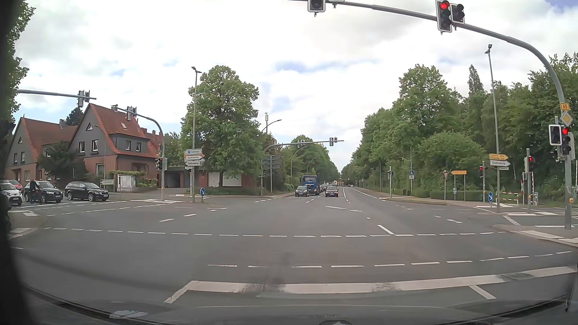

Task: Follow the waypoints while adhering to traffic rules and regulations

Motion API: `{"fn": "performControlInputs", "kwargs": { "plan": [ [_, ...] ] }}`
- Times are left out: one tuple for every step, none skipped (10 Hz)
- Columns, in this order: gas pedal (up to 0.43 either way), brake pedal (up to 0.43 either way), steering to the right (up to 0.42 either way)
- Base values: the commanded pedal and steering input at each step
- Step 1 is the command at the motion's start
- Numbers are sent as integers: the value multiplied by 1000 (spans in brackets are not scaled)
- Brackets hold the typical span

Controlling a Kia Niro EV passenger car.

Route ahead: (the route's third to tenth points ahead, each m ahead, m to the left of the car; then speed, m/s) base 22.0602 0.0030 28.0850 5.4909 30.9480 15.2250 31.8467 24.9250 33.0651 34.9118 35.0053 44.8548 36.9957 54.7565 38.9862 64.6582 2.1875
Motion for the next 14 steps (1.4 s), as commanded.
{"fn": "performControlInputs", "kwargs": {
  "plan": [
    [0, 0, 10],
    [0, 0, 10],
    [0, 0, 10],
    [0, 0, 9],
    [0, 0, 9],
    [0, 0, 9],
    [0, 0, 9],
    [0, 0, 9],
    [0, 0, 9],
    [0, 0, 9],
    [0, 0, 9],
    [0, 0, 9],
    [0, 0, 9],
    [0, 0, 9]
  ]
}}
